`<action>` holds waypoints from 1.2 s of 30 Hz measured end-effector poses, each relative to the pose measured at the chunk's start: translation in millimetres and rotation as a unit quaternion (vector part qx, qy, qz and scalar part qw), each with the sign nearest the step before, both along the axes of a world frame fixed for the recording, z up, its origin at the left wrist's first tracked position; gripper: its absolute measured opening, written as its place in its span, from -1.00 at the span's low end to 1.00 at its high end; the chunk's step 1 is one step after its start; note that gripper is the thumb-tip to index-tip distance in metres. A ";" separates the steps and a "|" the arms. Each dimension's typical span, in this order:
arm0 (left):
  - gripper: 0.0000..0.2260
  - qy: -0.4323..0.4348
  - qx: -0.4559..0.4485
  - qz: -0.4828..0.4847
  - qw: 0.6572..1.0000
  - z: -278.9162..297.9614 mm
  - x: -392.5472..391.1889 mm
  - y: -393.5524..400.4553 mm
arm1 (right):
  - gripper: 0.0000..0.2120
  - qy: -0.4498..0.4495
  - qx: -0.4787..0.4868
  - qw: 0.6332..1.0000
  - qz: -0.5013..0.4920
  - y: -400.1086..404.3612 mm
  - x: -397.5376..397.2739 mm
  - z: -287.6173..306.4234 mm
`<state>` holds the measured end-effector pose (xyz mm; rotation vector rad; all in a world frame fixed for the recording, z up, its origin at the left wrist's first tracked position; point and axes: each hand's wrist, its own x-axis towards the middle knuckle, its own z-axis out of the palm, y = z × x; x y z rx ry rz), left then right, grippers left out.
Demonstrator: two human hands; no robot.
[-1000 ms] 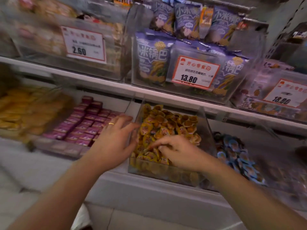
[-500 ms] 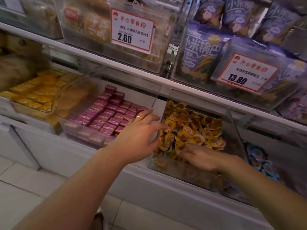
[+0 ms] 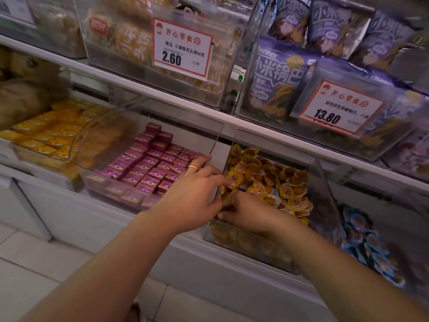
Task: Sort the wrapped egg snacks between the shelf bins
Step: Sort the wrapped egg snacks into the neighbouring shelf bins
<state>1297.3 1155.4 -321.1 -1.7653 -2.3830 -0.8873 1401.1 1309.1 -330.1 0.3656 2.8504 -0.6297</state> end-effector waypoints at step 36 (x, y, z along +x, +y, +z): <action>-0.65 -0.008 -0.001 0.010 1.000 0.7 3.6 7.4 | -0.89 -0.188 -0.221 0.957 -0.010 16.4 -23.5 2.0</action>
